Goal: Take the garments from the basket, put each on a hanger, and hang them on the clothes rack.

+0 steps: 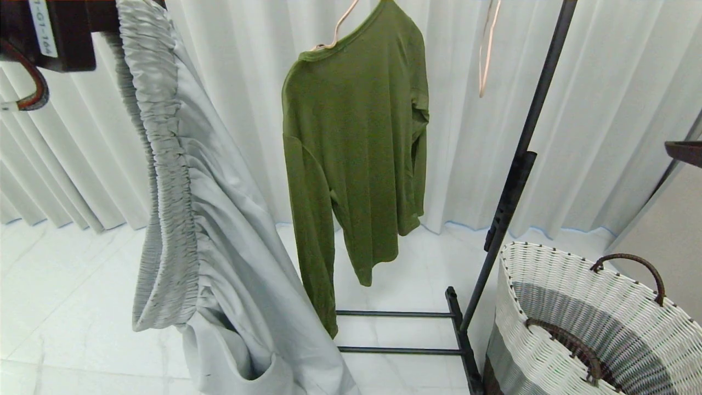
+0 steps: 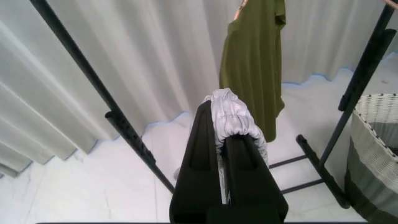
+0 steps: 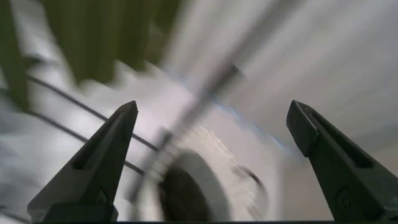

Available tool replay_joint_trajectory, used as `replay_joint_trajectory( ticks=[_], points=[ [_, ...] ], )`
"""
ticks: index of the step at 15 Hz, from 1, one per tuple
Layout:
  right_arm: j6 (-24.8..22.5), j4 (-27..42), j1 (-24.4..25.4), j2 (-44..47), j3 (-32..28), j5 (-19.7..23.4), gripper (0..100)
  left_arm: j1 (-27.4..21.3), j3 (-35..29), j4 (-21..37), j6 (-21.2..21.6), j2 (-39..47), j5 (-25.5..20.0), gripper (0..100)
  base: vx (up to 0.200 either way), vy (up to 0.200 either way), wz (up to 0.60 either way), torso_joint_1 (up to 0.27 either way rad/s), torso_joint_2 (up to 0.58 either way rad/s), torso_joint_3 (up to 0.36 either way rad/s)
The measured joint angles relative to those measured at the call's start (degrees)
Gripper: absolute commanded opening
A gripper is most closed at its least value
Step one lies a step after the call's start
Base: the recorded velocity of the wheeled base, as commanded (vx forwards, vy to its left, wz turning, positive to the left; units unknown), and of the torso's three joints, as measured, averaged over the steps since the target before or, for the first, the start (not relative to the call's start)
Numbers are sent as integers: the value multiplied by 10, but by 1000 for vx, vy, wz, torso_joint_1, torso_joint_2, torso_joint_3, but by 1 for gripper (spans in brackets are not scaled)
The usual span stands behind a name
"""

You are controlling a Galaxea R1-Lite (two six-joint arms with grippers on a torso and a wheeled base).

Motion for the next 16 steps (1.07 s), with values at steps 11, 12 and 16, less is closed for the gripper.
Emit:
replay_joint_trajectory(
  ticks=[11,12,16],
  points=[
    [-15,-46,-136,-34,79,-3,100,10,9,1,4,-17,0,0,0,0,0,32,-147,-138],
    [-7,-47,-136,-33,78,-3,100,10,15,1,12,-19,0,0,0,0,0,110,-549,-334],
    [15,-46,-136,-35,79,-3,100,10,35,0,24,-33,-2,0,0,0,0,127,-487,-320]
  ],
)
